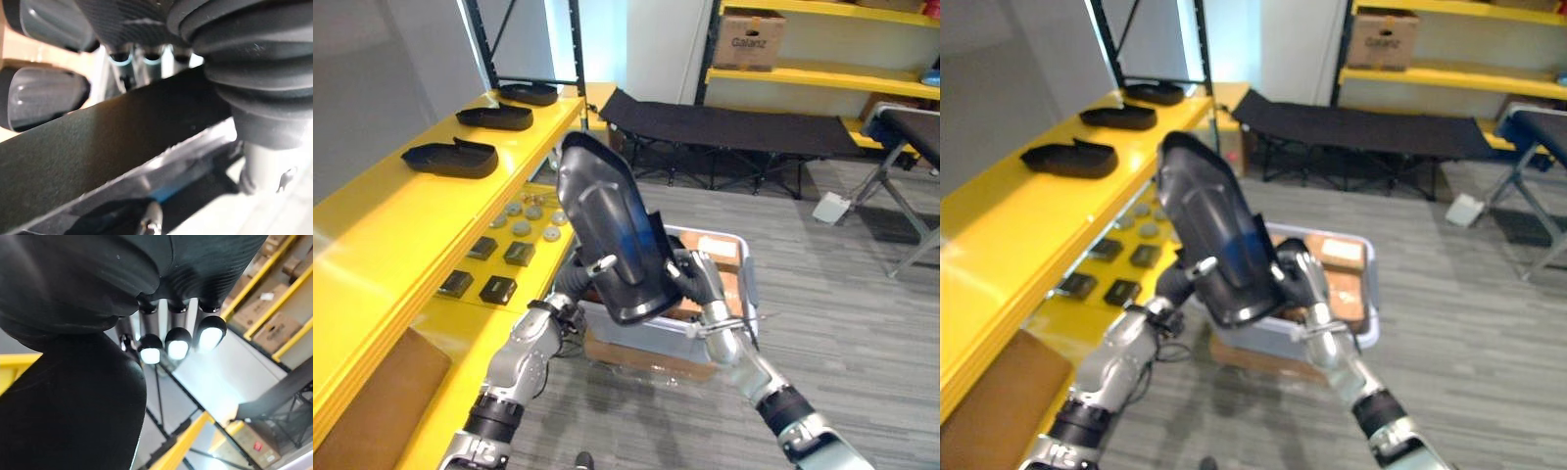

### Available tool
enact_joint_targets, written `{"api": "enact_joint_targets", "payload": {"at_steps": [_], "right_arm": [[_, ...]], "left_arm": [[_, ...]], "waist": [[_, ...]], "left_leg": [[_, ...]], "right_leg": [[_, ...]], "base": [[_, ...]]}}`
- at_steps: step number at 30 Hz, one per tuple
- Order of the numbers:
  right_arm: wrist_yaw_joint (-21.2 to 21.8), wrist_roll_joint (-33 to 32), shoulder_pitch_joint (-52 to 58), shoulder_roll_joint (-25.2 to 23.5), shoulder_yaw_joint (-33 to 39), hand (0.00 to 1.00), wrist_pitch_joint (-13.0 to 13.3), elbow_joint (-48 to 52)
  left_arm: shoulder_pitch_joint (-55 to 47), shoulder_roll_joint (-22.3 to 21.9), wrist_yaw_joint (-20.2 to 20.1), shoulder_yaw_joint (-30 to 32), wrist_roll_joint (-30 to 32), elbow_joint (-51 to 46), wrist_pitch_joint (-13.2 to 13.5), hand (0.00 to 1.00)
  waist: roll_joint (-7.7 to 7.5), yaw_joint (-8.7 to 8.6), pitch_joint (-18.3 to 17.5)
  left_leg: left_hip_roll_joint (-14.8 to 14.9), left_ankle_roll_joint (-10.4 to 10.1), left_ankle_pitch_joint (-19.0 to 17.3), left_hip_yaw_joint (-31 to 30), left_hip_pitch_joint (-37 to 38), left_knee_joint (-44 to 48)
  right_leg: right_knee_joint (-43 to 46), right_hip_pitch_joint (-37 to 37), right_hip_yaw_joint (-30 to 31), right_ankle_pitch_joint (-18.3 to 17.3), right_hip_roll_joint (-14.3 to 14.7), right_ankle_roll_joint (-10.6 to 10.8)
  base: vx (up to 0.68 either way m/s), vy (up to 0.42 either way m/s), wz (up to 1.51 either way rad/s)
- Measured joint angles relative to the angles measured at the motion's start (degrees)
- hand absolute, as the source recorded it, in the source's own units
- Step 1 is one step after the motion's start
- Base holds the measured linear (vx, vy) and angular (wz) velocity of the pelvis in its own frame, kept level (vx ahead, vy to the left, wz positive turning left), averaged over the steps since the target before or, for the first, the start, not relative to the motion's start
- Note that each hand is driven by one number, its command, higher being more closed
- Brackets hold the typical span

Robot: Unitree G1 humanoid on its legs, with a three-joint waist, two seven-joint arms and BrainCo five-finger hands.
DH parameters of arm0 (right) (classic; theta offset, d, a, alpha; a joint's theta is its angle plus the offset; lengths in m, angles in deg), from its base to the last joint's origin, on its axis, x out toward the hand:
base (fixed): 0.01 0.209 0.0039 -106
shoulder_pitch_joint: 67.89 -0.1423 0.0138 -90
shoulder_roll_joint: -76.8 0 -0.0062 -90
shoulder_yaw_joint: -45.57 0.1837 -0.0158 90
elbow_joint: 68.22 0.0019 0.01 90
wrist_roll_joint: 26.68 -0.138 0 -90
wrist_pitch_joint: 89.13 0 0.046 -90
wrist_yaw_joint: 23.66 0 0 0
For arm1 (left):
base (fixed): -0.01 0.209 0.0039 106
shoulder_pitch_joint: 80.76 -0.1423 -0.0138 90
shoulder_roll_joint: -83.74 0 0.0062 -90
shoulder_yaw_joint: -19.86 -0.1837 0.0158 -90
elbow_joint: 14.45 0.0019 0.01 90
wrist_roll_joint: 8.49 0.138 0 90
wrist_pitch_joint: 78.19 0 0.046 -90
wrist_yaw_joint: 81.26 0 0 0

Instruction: Walk over and take plastic housings, then place them on the shelf

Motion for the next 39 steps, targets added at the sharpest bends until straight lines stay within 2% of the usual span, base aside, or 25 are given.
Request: {"api": "enact_joint_targets", "payload": {"at_steps": [7, 11, 13, 18, 22, 23, 25, 26, 27, 31, 33, 34, 36, 39], "right_arm": [[-1.3, -0.7, 0.5, -1.0, -1.1, 1.00, 0.0, 0.0], [-3.7, -1.6, 1.4, -2.0, -1.7, 1.00, 0.0, 0.1], [-5.3, -1.7, 1.8, -2.7, -2.3, 1.00, 0.0, 0.3], [-6.1, -2.3, 3.2, -3.0, -2.2, 1.00, 0.0, 2.9], [-6.0, -2.5, 3.5, -3.5, -2.2, 1.00, 0.1, 5.5], [-6.0, -2.5, 3.6, -3.9, -2.2, 0.00, 0.4, 6.0], [-5.8, -3.0, 3.7, -4.7, -2.2, 0.00, 1.3, 6.3], [-4.6, -5.3, 3.8, -5.6, -2.3, 0.00, 2.1, 6.8], [-3.9, -7.6, 3.9, -6.5, -2.8, 0.00, 3.5, 6.9], [-1.4, -10.4, 5.3, -7.7, -3.6, 0.00, 5.7, 8.9], [-1.1, -11.3, 6.2, -9.0, -4.6, 0.00, 6.2, 9.4], [-1.1, -11.3, 6.5, -9.0, -4.6, 0.00, 6.2, 9.4], [-1.0, -12.6, 7.8, -9.3, -4.3, 0.00, 6.2, 11.4], [-0.1, -14.0, 8.4, -9.3, -2.2, 0.00, 7.4, 14.1]], "left_arm": [[-1.3, -1.3, 2.3, -0.3, -0.4, 0.0, 0.6, 1.00], [-2.2, -2.3, 3.7, -1.2, -1.0, 0.0, 1.6, 1.00], [-3.0, -2.6, 3.7, -1.2, -0.3, -0.1, 3.5, 1.00], [-3.6, -3.7, 4.2, -1.2, -0.2, -0.7, 5.7, 1.00], [-6.0, -4.8, 6.2, -0.9, -0.3, -3.3, 9.4, 1.00], [-6.8, -5.2, 7.0, -0.9, -0.3, -4.2, 10.2, 1.00], [-7.3, -6.1, 7.9, -0.5, -0.3, -4.8, 11.4, 1.00], [-7.4, -7.0, 8.8, 0.1, -0.1, -5.3, 12.3, 1.00], [-7.6, -7.8, 10.2, 0.5, 0.0, -6.4, 13.7, 1.00], [-8.3, -9.3, 15.5, 1.0, 4.0, -10.0, 19.1, 1.00], [-8.4, -10.9, 19.8, 2.5, 10.3, -11.3, 22.4, 1.00], [-8.4, -11.4, 21.0, 3.1, 12.0, -11.6, 23.1, 1.00], [-8.6, -12.7, 26.3, 5.2, 20.2, -13.2, 25.0, 1.00], [-9.5, -13.1, 30.7, 6.9, 28.1, -14.5, 25.8, 1.00]], "waist": [[-0.06, 0.03, 0.0], [-0.07, 0.16, 0.0], [-0.08, 0.10, 0.0], [-0.13, 0.12, 0.0], [-0.13, -0.34, 0.0], [-0.13, -0.43, 0.0], [-0.12, -0.44, 0.0], [-0.13, -0.44, 0.0], [-0.14, -0.49, 0.0], [-0.14, -0.42, 0.0], [-0.14, -0.47, 0.0], [-0.14, -0.48, 0.0], [-0.14, -0.48, 0.0], [-0.14, -0.50, 0.0]], "left_leg": [[0.0, 0.0, 0.0, 0.0, 0.0, 0.0], [0.0, 0.0, 0.0, 0.0, 0.0, 0.0], [0.0, 0.0, 0.0, 0.0, 0.0, 0.0], [0.0, 0.0, 0.0, 0.0, -0.1, 0.0], [-0.3, -0.1, -0.1, 0.1, -0.1, 0.1], [-0.3, -0.1, -0.1, 0.1, -0.1, 0.1], [-0.3, -0.1, -0.1, 0.1, -0.1, 0.1], [-0.3, -0.1, -0.1, 0.1, -0.1, 0.3], [-0.3, -0.1, -0.1, 0.1, -0.1, 0.3], [-0.4, -0.1, -0.1, 0.1, -0.1, 0.2], [-0.4, -0.1, -0.1, 0.0, -0.1, 0.3], [-0.4, -0.1, -0.1, -0.1, -0.1, 0.3], [-0.4, -0.1, -0.1, -0.1, -0.1, 0.3], [-0.4, -0.1, -0.1, -0.1, -0.1, 0.3]], "right_leg": [[-0.4, 0.0, 0.0, 0.0, 0.0, 0.0], [-0.6, 0.0, 0.0, 0.0, 0.0, 0.0], [-0.6, 0.0, 0.0, 0.0, 0.1, 0.0], [-0.7, 0.0, 0.0, 0.0, 0.0, 0.0], [-0.6, -0.1, -0.1, 0.0, 0.1, -0.1], [-0.6, -0.1, -0.1, 0.0, 0.1, -0.1], [-0.6, -0.2, -0.1, 0.0, 0.1, -0.1], [-0.5, -0.2, -0.1, 0.0, 0.1, -0.1], [-0.5, -0.2, -0.1, 0.0, 0.0, -0.1], [-0.3, -0.2, -0.3, -0.1, -0.1, -0.2], [-0.1, -0.2, -0.6, -0.3, -0.1, -0.4], [-0.1, -0.2, -0.6, -0.3, -0.1, -0.4], [-0.1, -0.2, -0.7, -0.3, -0.1, -0.5], [-0.1, -0.2, -0.7, -0.3, -0.1, -0.5]], "base": [[0.00, 0.000, 0.00], [0.00, 0.000, 0.00], [0.00, 0.000, 0.00], [0.00, 0.000, 0.00], [0.00, 0.000, 0.00], [0.00, 0.000, 0.00], [0.00, 0.000, 0.00], [0.00, 0.000, 0.00], [0.00, 0.000, 0.00], [0.00, 0.000, 0.00], [0.00, 0.000, 0.00], [0.00, 0.000, 0.00], [0.00, 0.000, 0.00], [0.00, 0.000, 0.00]]}}
